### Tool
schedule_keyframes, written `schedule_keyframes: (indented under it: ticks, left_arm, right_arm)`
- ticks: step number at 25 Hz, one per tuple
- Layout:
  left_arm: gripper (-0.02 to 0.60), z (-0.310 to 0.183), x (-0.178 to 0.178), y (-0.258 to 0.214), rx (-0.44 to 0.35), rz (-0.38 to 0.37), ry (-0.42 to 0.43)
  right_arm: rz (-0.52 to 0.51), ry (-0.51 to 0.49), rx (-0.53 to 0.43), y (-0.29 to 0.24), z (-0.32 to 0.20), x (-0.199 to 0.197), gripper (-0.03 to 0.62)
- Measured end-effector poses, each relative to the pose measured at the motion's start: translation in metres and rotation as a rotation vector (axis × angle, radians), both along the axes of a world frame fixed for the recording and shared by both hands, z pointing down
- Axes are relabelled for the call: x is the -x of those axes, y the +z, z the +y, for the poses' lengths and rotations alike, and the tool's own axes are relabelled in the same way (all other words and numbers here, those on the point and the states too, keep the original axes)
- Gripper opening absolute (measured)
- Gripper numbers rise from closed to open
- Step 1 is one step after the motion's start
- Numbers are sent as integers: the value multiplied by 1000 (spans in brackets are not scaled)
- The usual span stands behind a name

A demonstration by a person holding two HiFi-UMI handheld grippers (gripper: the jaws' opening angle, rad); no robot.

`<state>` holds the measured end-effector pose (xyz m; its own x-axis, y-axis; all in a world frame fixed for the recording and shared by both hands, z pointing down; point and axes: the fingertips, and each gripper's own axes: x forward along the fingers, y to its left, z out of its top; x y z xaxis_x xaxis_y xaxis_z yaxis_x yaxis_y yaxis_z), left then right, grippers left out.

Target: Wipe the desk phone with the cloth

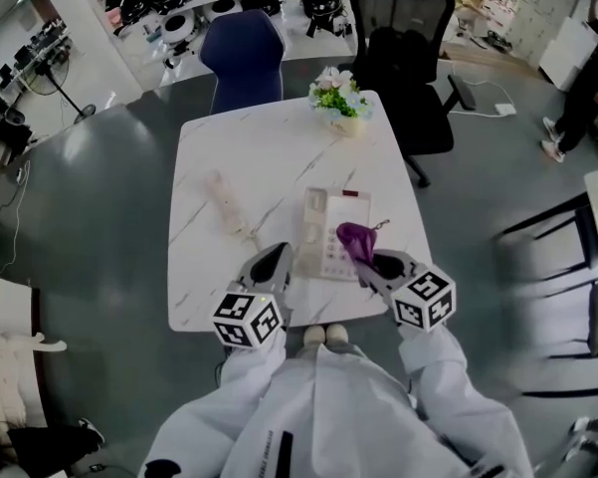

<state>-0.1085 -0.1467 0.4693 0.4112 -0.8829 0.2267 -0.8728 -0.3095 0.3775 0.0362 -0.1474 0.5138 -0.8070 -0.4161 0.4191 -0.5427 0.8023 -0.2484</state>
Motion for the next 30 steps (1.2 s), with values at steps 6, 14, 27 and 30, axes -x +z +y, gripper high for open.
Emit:
schedule_keyframes:
  ticks: [6,14,27,30]
  left_arm:
    - [-3,-6,6,0,-4,-4,-17]
    - [-3,-17,11,2,1,-9,-23]
    - [-3,-44,12,13,26,-4,1]
    - [-3,-50,13,16,31,-1,4]
  right_arm:
    - [-25,51,-45,-13,-24,1,41]
    - [-30,83,-88,-23,-53,9,41]
    - [-18,119,-154,-43,-102,19,41]
    - [7,126,-177,-43,-114,20,41]
